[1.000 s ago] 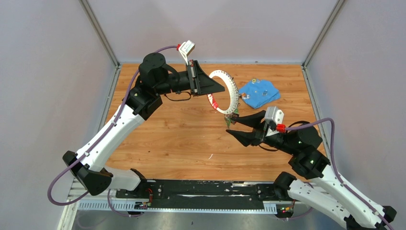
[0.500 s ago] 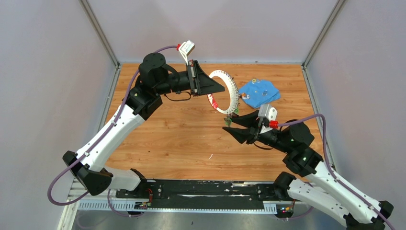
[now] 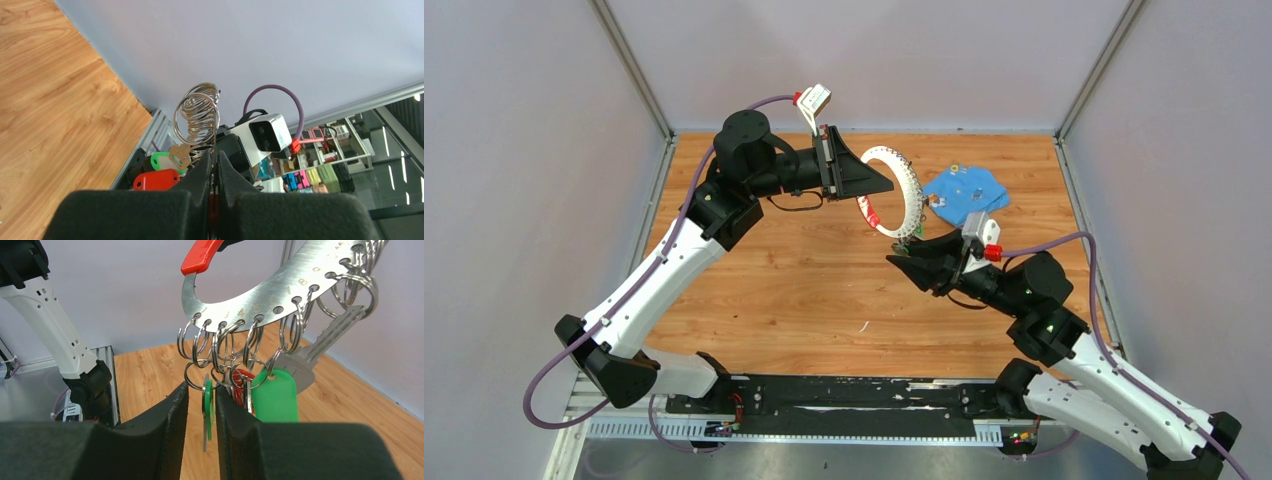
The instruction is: Remove the keys from the keyring
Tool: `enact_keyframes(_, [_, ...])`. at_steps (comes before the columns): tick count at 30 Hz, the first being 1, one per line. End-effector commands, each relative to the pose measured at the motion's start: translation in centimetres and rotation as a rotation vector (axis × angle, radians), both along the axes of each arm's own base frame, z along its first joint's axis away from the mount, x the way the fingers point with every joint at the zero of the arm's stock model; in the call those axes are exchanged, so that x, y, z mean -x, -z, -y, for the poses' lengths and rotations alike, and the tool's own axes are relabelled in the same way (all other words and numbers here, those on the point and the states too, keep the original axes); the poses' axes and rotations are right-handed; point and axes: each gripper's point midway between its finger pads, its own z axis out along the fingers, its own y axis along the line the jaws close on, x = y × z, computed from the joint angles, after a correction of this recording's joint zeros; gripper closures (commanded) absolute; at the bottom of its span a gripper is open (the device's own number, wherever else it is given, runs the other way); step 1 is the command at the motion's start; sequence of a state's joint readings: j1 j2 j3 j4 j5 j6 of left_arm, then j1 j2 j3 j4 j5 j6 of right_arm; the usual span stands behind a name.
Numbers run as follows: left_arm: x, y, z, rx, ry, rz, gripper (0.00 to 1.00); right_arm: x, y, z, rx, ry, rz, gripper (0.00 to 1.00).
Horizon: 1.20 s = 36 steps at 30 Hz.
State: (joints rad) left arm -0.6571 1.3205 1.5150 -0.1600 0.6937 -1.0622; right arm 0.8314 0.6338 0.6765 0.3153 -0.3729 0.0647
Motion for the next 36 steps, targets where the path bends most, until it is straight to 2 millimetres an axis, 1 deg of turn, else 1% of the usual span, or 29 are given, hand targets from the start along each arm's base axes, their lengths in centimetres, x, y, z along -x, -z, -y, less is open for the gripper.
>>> enact_keyframes(1, [0.8, -1.3, 0.1, 0.025, 0.026, 0.030, 1.00, 0.3, -1.0, -0.1, -0.049, -0.008, 0.011, 0.73])
enact_keyframes(3, [0.8, -1.2, 0.1, 0.022, 0.025, 0.028, 1.00, 0.3, -1.1, -0.1, -0.057, -0.007, 0.005, 0.76])
enact_keyframes(8, [0.7, -1.2, 0.0, 0.017, 0.012, 0.041, 1.00, 0.4, -1.2, -0.2, -0.061, -0.014, 0.000, 0.91])
enact_keyframes(11, [0.5, -1.0, 0.1, 0.010, 0.011, 0.042, 1.00, 0.5, -1.2, 0.0, -0.060, -0.014, -0.003, 0.98])
enact_keyframes(12, [0.5, -1.0, 0.0, 0.008, 0.009, 0.042, 1.00, 0.6, -1.3, 0.1, -0.060, -0.012, -0.001, 0.99])
enact_keyframes(19, [-0.3, -0.5, -0.5, -0.020, -0.037, 0.081, 1.00, 1.3, -1.2, 0.8, -0.027, -0.015, 0.002, 0.99])
enact_keyframes(23, [-0.6, -0.2, -0.6, -0.033, -0.041, 0.113, 1.00, 1.9, -1.2, 0.8, 0.012, -0.040, 0.007, 0.99])
enact_keyframes(28, [-0.5, 0.0, -0.6, -0.038, -0.029, 0.160, 1.00, 2.3, -0.8, 0.6, 0.077, -0.071, 0.001, 0.99])
enact_keyframes(36, [0.4, -0.3, -0.7, -0.026, 0.009, 0.247, 1.00, 2.1, -0.8, 0.7, 0.104, -0.057, -0.005, 0.99])
